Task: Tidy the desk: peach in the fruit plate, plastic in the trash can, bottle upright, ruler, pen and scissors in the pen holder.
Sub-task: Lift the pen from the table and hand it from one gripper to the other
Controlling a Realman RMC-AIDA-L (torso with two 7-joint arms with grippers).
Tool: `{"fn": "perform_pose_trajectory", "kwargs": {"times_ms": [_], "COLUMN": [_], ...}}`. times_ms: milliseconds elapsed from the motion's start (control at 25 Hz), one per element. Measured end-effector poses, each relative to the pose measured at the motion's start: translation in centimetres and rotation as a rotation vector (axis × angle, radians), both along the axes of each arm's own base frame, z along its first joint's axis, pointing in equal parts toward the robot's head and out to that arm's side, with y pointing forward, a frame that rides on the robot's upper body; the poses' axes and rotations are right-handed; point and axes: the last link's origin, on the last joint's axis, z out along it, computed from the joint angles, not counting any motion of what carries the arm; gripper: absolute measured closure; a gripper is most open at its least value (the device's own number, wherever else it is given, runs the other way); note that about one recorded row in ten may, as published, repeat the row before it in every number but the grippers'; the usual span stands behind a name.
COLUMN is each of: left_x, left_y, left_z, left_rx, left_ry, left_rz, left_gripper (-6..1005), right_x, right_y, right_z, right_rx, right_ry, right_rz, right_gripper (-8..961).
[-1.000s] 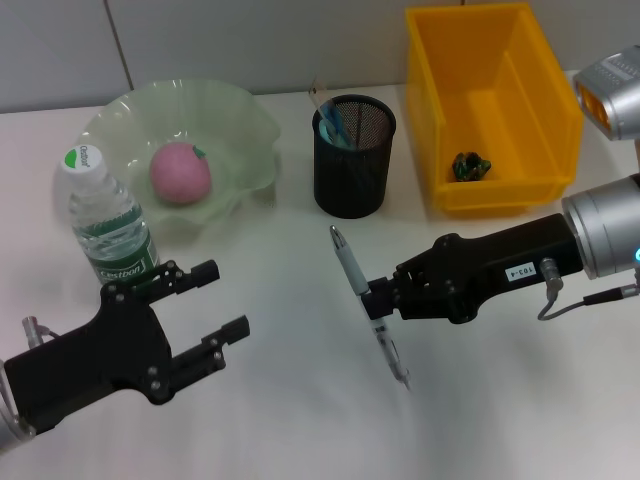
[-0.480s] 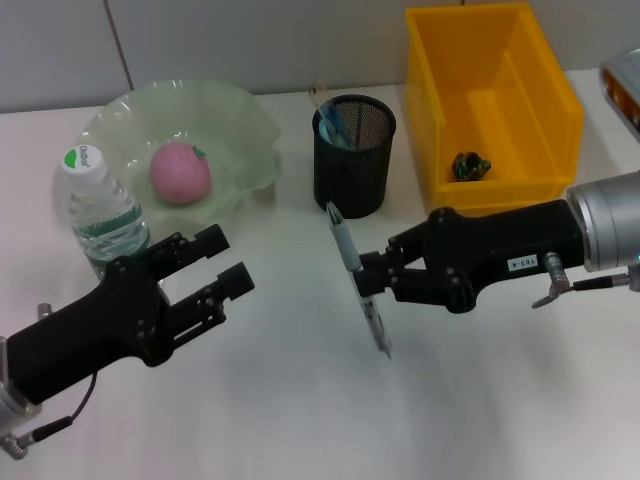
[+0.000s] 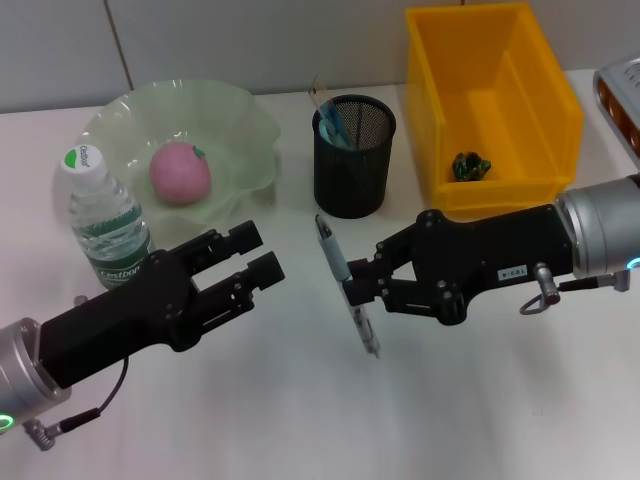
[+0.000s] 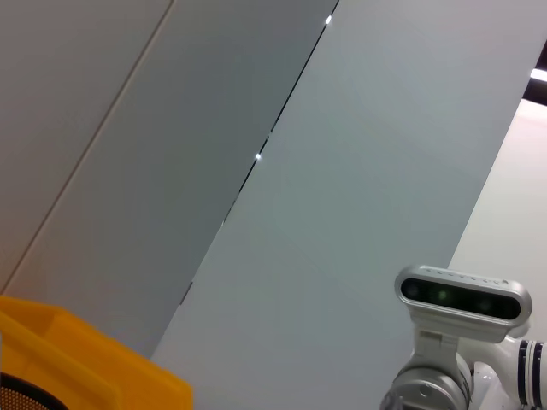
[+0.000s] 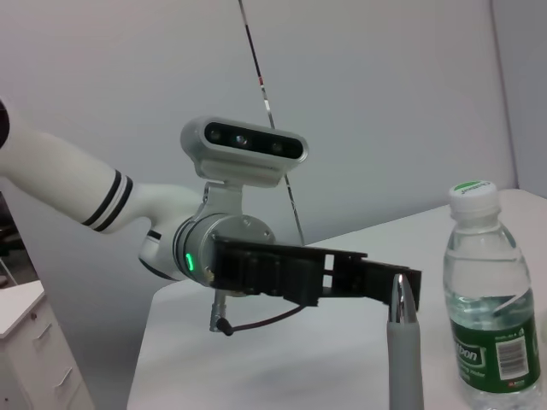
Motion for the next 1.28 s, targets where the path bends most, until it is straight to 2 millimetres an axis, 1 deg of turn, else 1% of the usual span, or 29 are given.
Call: {"fn": "perform_pose_trajectory", "kwargs": {"times_ms": [240, 680, 1040, 1280], "left_x": [0.5, 0.7, 0.8, 0.9], "left_y": [0.5, 0.7, 0.2, 0.3], "left_z": [-0.2, -0.7, -1.4, -1.7], "left_rx": [-0.001, 0.010, 0.058, 0.083], "left_ry": [0.008, 0.019, 0.028, 0.035], "left_rz": [-0.009, -0.020, -0.046, -0.055], "left_gripper": [465, 470, 475, 477], "right_x": [-0.5, -1.1, -1.6, -1.7], "right_y": [0.0, 0.7, 1.1, 1.1], "right_z": [-0.7, -2.3, -2.7, -2.7], "right_rx": [-0.006, 0.000, 0.002, 0.001], "right_ry": [-0.007, 0.009, 0.008, 0.011], "right_rz": [0.051, 0.060, 0.059, 0.061], "right_gripper": [829, 830, 830, 829]}}
